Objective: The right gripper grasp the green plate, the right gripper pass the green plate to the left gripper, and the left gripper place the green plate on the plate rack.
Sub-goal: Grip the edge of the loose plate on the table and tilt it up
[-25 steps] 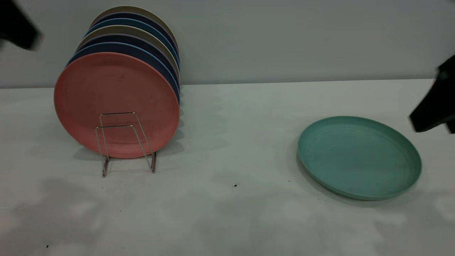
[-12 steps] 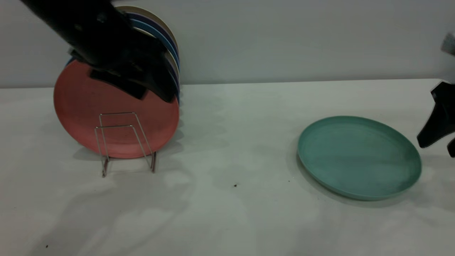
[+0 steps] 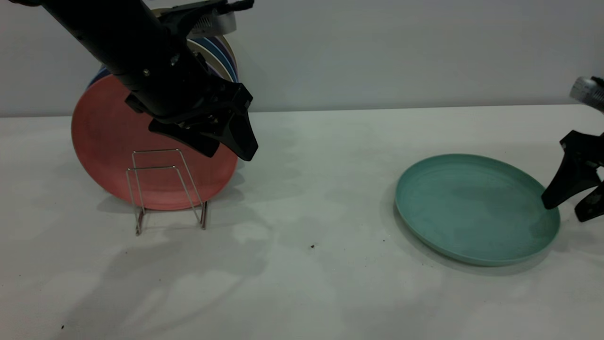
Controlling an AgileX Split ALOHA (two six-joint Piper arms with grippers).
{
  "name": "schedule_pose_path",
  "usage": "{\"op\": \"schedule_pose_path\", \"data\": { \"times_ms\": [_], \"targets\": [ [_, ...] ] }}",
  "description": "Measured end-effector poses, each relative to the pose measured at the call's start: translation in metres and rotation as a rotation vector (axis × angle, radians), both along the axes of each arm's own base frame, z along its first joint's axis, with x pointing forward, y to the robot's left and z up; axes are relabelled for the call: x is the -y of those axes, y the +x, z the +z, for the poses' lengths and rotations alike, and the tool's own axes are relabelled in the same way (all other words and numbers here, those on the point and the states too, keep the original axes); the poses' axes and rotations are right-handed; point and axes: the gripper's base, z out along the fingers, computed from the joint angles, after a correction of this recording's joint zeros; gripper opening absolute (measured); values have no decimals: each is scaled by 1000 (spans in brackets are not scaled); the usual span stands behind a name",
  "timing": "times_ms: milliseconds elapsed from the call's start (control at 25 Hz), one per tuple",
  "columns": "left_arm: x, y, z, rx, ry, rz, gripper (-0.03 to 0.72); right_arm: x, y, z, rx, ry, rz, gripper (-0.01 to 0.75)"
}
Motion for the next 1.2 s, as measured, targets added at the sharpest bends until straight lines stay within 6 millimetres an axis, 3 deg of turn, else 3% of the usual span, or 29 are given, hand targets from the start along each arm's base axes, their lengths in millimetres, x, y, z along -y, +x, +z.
{"op": "schedule_pose_path", "data": {
  "times_ms": [320,640,840,1040,1200],
  "targets": [
    [0,0,0,0,0,0,584,-4,7,-24,-35,74,39,527],
    [0,0,0,0,0,0,584,-11,9,-35,-6,170,29,509],
    [0,0,0,0,0,0,584,-14,10,-46,-10,216,-22,370],
    [0,0,0,2,0,1,584,-13,12,-50,16,205,-34,72],
    [2,0,1,-9,-33,29,584,-16,13,-47,56,244,6,18]
  ]
}}
